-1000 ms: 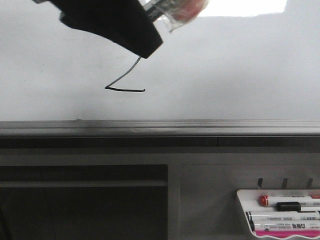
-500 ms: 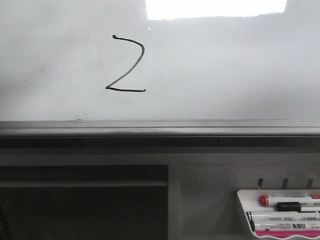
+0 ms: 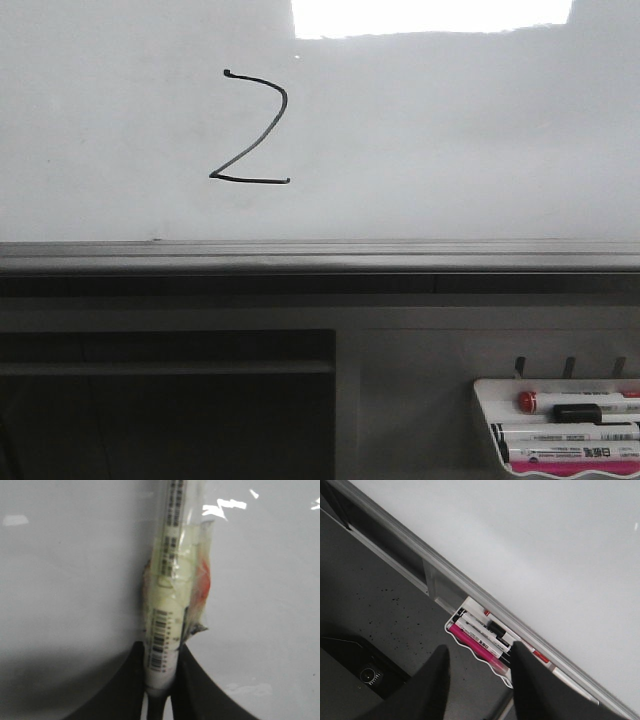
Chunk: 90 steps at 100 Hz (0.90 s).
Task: Write number 2 on whiteboard
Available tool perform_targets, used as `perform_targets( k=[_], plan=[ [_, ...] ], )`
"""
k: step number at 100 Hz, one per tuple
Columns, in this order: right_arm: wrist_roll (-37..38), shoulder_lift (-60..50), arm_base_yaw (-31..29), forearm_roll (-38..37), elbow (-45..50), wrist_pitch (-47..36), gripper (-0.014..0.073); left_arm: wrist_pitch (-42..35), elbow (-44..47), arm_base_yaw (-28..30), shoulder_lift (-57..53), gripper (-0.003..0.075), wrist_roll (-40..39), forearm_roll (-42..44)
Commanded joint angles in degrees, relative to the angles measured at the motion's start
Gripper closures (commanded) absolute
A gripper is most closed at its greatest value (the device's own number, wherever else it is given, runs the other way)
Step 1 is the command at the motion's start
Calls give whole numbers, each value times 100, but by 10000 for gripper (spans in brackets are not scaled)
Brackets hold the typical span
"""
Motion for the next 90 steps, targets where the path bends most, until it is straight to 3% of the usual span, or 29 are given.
perform_targets(
  k=[1, 32, 66, 78, 90],
  plan=[
    [28, -68, -45, 26, -138, -322, 342, -381, -300, 0, 38, 740, -52, 1],
    [28, -68, -45, 26, -138, -200, 342, 40, -644, 0, 449, 720, 24, 120],
    [28, -68, -45, 26, -138, -210, 342, 304, -655, 0, 417, 427, 49, 188],
    [28, -68, -45, 26, -138, -168, 342, 948, -848, 67, 330, 375, 49, 371],
    [28, -68, -45, 60, -138, 293, 343, 2320, -1260, 377, 108, 372, 15, 541]
  ],
)
